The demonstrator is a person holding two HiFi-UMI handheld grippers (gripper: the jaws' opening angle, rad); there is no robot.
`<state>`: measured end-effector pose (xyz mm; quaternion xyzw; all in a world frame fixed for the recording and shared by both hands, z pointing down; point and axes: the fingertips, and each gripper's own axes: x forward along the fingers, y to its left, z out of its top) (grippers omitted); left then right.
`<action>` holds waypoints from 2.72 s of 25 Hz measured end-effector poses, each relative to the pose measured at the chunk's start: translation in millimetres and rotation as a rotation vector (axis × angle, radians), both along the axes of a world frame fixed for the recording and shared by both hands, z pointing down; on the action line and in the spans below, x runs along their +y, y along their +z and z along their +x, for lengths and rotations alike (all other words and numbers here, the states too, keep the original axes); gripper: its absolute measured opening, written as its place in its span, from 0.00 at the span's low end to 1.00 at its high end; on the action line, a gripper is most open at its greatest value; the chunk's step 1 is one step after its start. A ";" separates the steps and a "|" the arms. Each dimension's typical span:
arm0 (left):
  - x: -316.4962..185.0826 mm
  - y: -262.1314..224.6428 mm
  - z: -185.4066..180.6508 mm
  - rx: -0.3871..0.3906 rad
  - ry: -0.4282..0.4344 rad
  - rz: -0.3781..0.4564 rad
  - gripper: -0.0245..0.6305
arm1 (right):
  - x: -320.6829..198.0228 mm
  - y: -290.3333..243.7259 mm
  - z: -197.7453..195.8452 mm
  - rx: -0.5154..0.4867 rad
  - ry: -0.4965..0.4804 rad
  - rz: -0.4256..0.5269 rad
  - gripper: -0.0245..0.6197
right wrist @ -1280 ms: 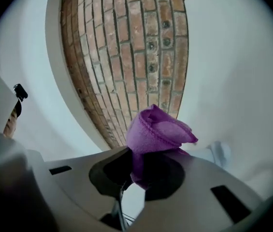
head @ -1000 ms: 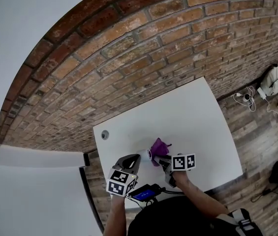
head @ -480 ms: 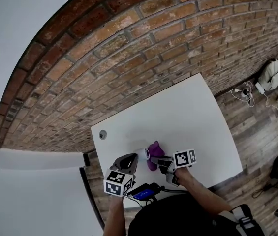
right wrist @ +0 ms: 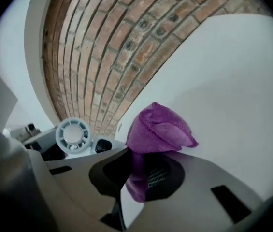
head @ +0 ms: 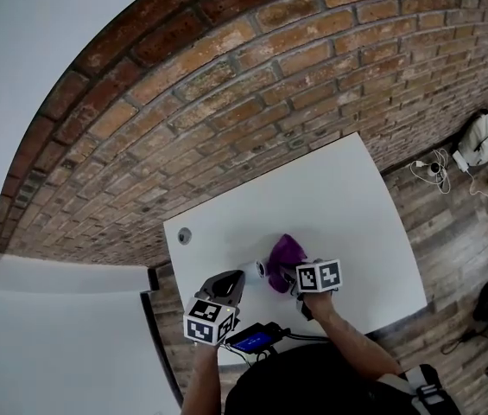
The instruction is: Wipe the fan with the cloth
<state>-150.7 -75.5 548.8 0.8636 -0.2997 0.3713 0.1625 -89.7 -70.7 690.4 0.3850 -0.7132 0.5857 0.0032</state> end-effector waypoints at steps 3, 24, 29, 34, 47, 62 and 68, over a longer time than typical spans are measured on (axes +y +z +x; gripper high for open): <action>-1.7 -1.1 -0.5 0.008 -0.004 0.000 0.05 | 5.6 -32.6 2.6 -0.307 0.063 -0.004 0.11; -1.4 -0.9 -0.4 0.018 -0.017 -0.001 0.05 | -17.8 -44.3 -5.6 -0.514 0.025 0.001 0.11; -1.5 -0.2 -1.3 0.019 -0.019 0.002 0.05 | -23.8 -68.3 -17.4 -0.782 -0.044 -0.055 0.11; -0.9 -0.2 0.8 0.019 -0.013 0.003 0.05 | -24.0 -43.5 -26.7 -0.748 -0.052 -0.119 0.11; -1.3 -0.3 1.9 0.035 -0.025 0.004 0.05 | -40.2 4.6 27.2 0.128 -0.089 -0.010 0.11; -2.4 -0.4 1.2 0.047 -0.028 0.010 0.05 | -14.2 7.5 -29.7 -0.017 -0.226 -0.086 0.11; -1.6 -0.3 -0.1 0.055 -0.031 0.011 0.05 | -39.7 -17.4 -2.0 0.020 -0.143 0.008 0.11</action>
